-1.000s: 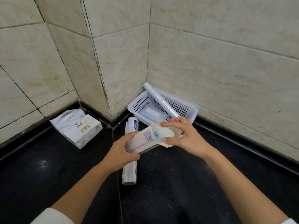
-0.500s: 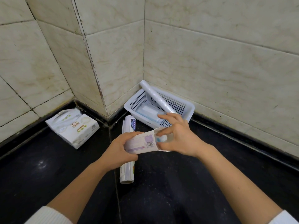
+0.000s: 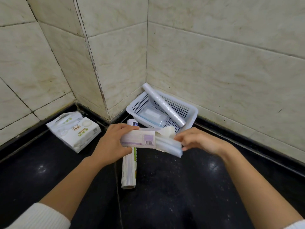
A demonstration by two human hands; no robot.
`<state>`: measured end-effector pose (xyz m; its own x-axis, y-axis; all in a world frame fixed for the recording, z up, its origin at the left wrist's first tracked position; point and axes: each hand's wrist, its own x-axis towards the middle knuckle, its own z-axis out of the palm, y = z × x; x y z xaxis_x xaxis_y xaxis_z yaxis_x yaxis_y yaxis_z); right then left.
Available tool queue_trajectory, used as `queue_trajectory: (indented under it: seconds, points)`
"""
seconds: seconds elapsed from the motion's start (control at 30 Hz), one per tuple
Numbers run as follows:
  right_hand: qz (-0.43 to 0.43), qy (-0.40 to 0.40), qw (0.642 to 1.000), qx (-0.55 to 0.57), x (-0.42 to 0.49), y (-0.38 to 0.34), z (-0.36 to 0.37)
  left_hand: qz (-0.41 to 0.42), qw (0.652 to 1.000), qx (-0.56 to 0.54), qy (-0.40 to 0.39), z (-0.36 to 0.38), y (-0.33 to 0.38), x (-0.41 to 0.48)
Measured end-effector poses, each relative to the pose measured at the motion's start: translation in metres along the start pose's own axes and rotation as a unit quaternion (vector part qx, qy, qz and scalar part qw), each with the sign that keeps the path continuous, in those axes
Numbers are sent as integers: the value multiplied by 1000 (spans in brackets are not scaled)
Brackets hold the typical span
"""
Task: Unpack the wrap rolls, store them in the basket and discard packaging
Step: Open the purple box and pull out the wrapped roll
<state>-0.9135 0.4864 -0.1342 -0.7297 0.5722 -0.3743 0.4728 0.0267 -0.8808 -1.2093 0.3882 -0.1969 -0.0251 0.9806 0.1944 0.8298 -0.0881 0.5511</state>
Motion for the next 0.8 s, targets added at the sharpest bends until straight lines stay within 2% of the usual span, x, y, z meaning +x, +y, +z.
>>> queue_trajectory:
  seconds: [0.07,0.17,0.27,0.33,0.47,0.6,0.67,0.8]
  points:
    - [44,-31,998,-15,0,-7,2,33,999,44,0,-2,5,6]
    - [62,25,983,-168,8,-10,13,65,994,93,8,-3,13,15]
    - [24,71,964,-257,13,-3,22,82,988,134,9,0,17,21]
    - [-4,79,962,-262,10,2,19,65,990,128,4,3,15,22]
    - [-2,103,983,-152,-10,12,-8,19,998,61,-9,9,6,19]
    - [21,155,987,43,-32,29,-42,-14,999,35,-21,20,4,17]
    - [24,188,977,96,-36,35,-52,8,998,44,-44,31,12,13]
    - [36,232,967,102,-24,46,-53,117,984,55,-126,79,46,-3]
